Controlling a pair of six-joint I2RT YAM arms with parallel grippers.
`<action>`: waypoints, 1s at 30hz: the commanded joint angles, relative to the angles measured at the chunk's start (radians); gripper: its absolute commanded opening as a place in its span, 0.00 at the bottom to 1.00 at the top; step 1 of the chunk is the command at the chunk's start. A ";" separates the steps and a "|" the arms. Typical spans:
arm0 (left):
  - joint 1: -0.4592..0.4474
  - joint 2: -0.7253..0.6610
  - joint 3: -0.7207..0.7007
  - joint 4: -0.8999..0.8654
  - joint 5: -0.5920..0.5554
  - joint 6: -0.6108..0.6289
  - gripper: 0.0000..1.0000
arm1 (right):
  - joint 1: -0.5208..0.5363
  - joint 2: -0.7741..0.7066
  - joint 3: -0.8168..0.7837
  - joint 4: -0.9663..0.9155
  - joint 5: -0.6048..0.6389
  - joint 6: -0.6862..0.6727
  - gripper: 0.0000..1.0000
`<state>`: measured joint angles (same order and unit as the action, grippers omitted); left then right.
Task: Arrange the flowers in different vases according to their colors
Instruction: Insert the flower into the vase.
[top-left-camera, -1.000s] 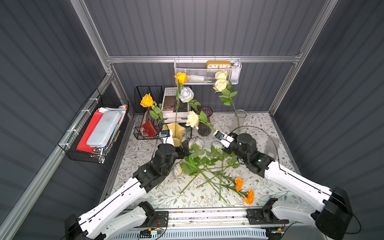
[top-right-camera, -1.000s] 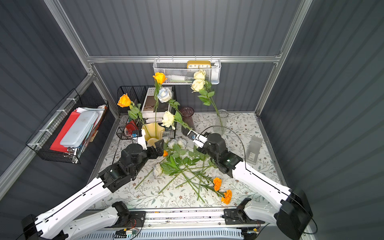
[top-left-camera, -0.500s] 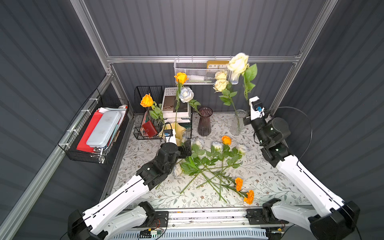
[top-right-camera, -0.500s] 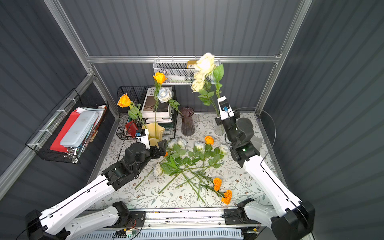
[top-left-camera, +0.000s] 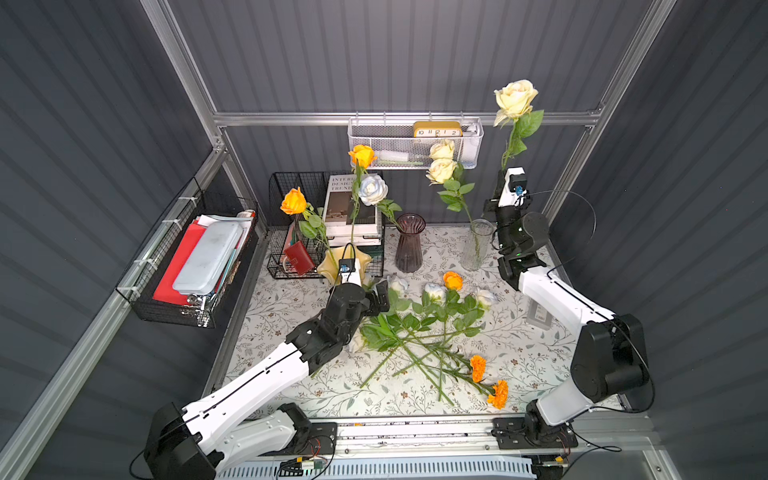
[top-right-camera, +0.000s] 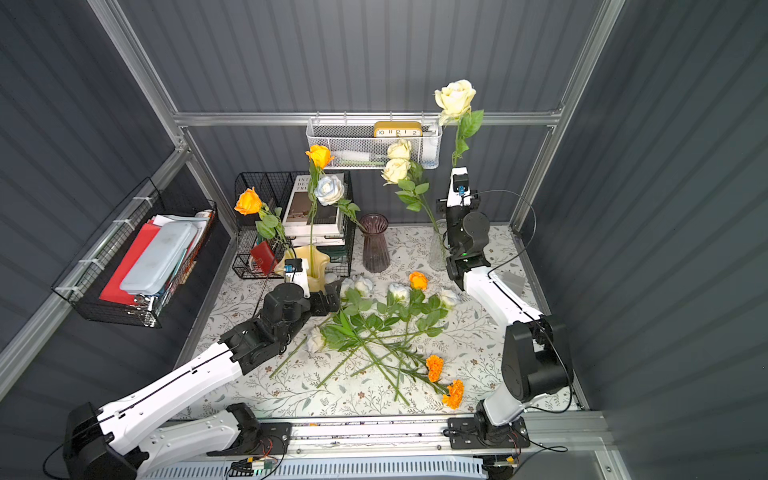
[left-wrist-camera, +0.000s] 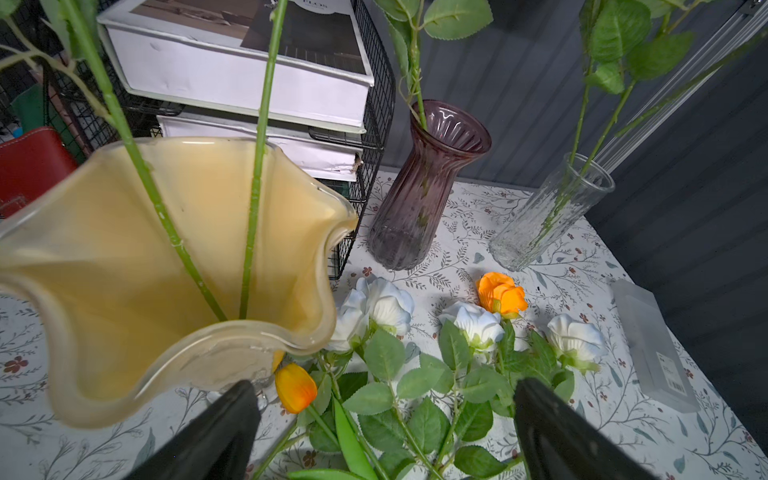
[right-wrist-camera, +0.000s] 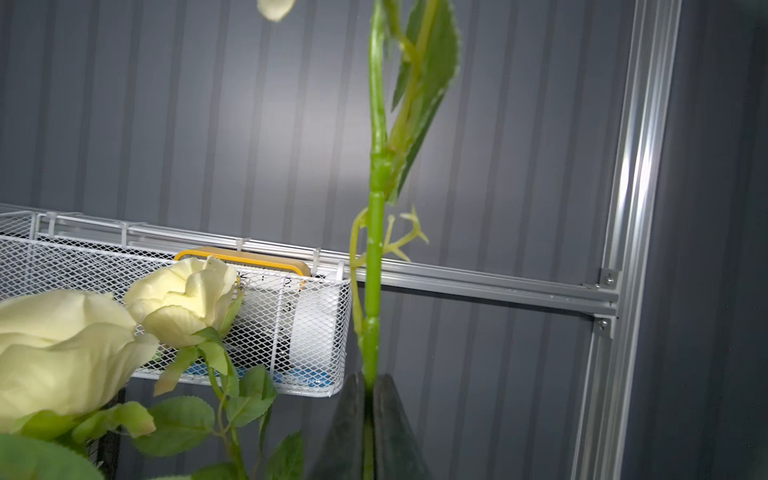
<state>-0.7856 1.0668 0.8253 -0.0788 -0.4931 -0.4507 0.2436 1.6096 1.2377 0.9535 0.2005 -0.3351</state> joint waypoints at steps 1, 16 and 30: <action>0.005 0.017 -0.005 0.036 0.018 0.030 0.99 | 0.029 0.002 0.055 0.078 0.020 -0.057 0.00; 0.011 0.026 -0.015 0.064 0.049 0.038 0.99 | 0.056 0.041 -0.010 0.106 0.101 -0.152 0.00; 0.012 0.027 -0.021 0.062 0.046 0.034 0.99 | 0.052 0.076 -0.114 0.182 0.153 -0.127 0.00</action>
<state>-0.7792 1.0931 0.8211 -0.0376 -0.4526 -0.4320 0.2966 1.6737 1.1458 1.0763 0.3344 -0.4713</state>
